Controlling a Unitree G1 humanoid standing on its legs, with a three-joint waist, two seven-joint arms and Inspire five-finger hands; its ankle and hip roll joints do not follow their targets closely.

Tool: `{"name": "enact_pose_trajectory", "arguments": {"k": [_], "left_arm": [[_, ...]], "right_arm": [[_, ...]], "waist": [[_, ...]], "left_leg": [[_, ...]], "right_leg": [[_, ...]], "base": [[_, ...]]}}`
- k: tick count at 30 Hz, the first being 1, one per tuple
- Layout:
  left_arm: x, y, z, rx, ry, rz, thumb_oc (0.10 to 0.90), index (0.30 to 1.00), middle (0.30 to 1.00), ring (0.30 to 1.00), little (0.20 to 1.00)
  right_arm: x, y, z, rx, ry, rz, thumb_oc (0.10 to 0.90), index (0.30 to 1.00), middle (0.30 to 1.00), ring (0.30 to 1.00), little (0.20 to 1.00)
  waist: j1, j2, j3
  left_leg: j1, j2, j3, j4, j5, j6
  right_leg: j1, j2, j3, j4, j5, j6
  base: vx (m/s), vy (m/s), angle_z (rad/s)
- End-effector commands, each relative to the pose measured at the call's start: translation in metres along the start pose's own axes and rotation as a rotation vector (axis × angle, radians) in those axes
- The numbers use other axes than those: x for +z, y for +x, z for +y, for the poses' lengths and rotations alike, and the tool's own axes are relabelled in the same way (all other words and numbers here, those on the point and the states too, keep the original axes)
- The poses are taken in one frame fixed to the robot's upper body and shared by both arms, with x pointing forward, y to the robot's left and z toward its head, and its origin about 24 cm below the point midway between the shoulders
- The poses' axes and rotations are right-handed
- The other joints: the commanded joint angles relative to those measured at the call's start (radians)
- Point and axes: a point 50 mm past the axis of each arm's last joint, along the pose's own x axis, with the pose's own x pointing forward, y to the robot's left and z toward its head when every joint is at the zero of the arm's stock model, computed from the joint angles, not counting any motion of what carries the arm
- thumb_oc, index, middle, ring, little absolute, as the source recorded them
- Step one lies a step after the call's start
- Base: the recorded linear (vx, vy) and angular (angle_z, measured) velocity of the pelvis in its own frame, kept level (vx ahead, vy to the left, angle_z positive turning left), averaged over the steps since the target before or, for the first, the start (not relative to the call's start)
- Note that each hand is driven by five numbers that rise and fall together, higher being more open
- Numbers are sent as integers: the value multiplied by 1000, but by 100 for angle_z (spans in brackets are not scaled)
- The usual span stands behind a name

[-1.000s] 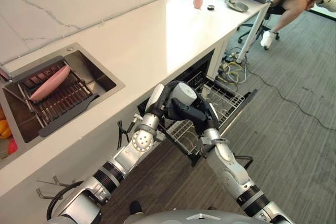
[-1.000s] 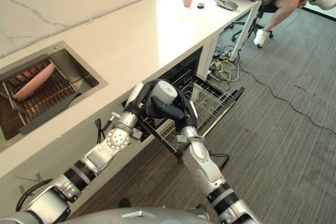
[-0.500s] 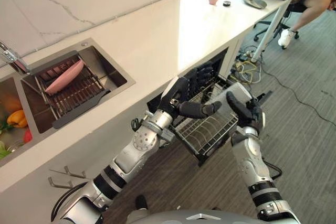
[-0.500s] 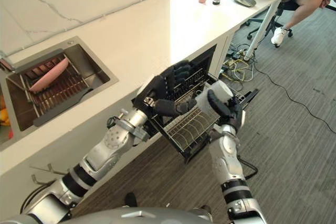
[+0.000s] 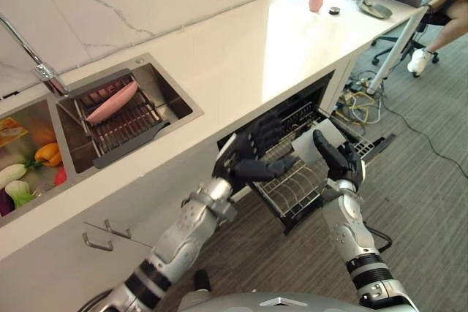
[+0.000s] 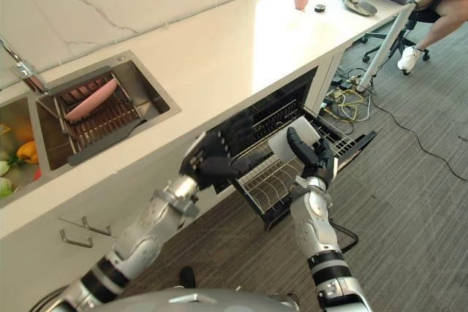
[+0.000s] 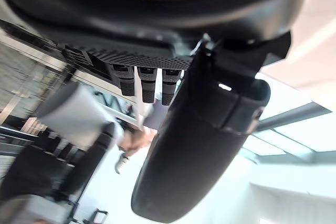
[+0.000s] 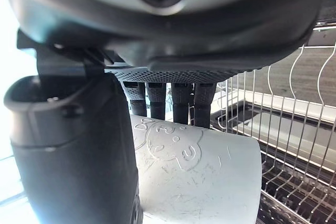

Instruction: Place the dishes in the dishwasher.

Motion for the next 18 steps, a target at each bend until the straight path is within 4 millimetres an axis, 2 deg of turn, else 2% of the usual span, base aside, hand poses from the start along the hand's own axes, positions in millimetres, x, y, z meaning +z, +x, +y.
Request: {"name": "enact_pose_trajectory", "arguments": {"k": [1,2,3,4,5,6,8,9,12,15,18], "left_arm": [[34,14,1,-85,-57,-121,800,900,900,900,900],[6,-2,18,13,-155,-16,800,900,900,900,900],[-4,-10,26,51,-168,28,800,900,900,900,900],[-4,-10,26,51,-168,28,800,900,900,900,900],[-11,-20,32,67,-157,72,800,900,900,900,900],[-35,-49,53,153,-111,212,800,900,900,900,900],[-35,-49,54,153,-111,212,800,900,900,900,900],[-51,-66,69,217,-51,305,800,900,900,900,900],[-72,-90,92,336,45,417,800,900,900,900,900],[-90,-109,108,426,162,519,800,900,900,900,900],[-101,-122,116,456,256,597,800,900,900,900,900]], "right_arm": [[44,13,28,153,-48,-210,400,300,300,300,300],[39,15,25,160,-75,-184,400,300,300,300,300],[36,17,22,158,-90,-167,400,300,300,300,300],[36,17,22,158,-90,-167,400,300,300,300,300],[34,19,20,155,-107,-149,400,300,300,300,300],[26,23,16,178,-185,-105,400,300,300,300,300],[26,23,16,178,-185,-105,400,300,300,300,300],[24,27,13,206,-276,-86,400,300,300,300,300],[27,33,10,252,-421,-79,400,300,300,300,300],[35,41,3,279,-583,-99,400,300,300,300,300],[43,48,-4,271,-688,-120,400,300,300,300,300]], "waist": [[13,-4,-32],[14,-2,-29],[14,0,-27],[14,0,-27],[15,1,-26],[21,1,-27],[20,1,-27],[25,1,-27],[35,-3,-28],[47,-9,-26],[59,-15,-25]], "left_leg": [[114,-22,12,4,-186,37],[113,-21,15,4,-183,37],[112,-22,16,4,-182,36],[112,-22,16,4,-182,36],[111,-22,16,4,-182,36],[107,-23,18,4,-180,35],[107,-23,18,4,-180,35],[102,-23,17,4,-177,34],[88,-24,9,4,-171,33],[67,-26,-3,4,-163,33],[50,-26,-13,4,-159,33]], "right_leg": [[-22,14,69,26,-16,-24],[-25,14,70,27,-14,-25],[-26,14,70,29,-13,-25],[-26,14,70,29,-13,-25],[-27,13,70,30,-12,-25],[-30,11,68,32,-10,-23],[-30,11,68,32,-10,-23],[-32,10,66,33,-11,-24],[-37,9,57,32,-9,-26],[-43,9,44,29,-9,-26],[-49,9,33,27,-11,-27]], "base": [[0,0,0],[0,0,0],[0,0,0],[0,0,0],[8,15,3],[8,15,5],[4,6,2],[-1,8,4],[-4,16,12],[-6,15,13],[-3,8,13]]}}
